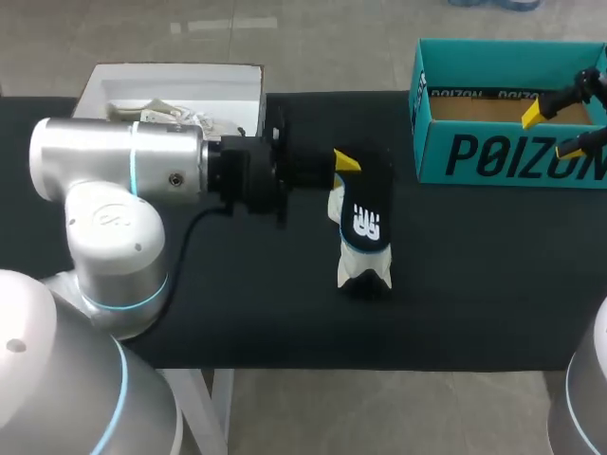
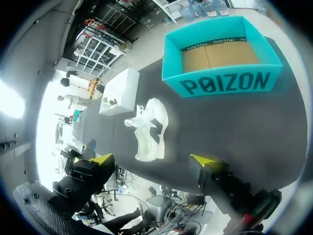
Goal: Take the shoe out of the shoebox, open the shoe tongue, remove and reinsert the insole, then place the shoe into the shoebox
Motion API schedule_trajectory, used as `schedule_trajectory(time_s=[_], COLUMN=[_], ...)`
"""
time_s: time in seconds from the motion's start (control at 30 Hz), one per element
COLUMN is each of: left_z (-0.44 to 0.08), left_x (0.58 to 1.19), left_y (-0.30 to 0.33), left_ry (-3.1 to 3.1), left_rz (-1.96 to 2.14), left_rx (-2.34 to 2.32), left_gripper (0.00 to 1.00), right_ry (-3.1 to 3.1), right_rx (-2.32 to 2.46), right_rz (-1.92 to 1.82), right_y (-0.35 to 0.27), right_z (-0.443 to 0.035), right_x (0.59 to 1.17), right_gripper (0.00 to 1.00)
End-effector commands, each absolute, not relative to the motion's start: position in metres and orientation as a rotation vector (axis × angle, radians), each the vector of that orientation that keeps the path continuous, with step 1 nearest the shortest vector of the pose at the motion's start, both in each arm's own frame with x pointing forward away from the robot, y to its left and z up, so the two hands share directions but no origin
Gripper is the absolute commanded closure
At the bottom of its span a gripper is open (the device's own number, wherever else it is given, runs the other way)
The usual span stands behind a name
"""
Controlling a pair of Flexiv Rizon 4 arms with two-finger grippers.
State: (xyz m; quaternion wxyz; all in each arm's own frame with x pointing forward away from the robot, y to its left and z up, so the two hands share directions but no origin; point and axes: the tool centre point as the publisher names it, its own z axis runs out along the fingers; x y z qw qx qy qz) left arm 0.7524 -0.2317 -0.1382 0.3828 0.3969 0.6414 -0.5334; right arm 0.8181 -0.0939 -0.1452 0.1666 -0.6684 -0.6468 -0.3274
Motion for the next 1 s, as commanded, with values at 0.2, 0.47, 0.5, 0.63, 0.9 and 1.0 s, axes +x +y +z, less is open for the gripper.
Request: schedule_trajectory(time_s=[0.2, 0.47, 0.5, 0.63, 0.9, 1.0], left_z=[-0.168, -0.173, -0.177, -0.200, -0.240, -0.246], left_x=[0.725, 0.728, 0.732, 0.745, 0.760, 0.765], left_y=[-0.236, -0.240, -0.243, -0.252, -0.260, -0.265], left_ry=[1.940, 1.953, 1.937, 1.964, 2.019, 2.102], left_rz=[-1.468, -1.513, -1.542, -1.537, -1.385, -1.393], left_rx=[1.086, 1.103, 1.120, 1.205, 1.351, 1.359], left_gripper=[1.00, 1.00, 1.00, 1.00, 1.00, 1.00], right_ry=[-1.841, -1.841, -1.841, -1.841, -1.841, -1.841], right_rx=[-1.908, -1.908, -1.908, -1.908, -1.908, -1.908], right_rz=[-0.929, -0.929, -0.929, -0.929, -0.929, -0.929], right_y=[-0.093, -0.093, -0.093, -0.093, -0.093, -0.093], right_z=[-0.145, -0.145, -0.145, -0.145, -0.145, -0.145], right_x=[0.817, 0.817, 0.817, 0.817, 0.817, 0.817], right_gripper=[0.00, 0.00, 0.00, 0.00, 0.00, 0.00])
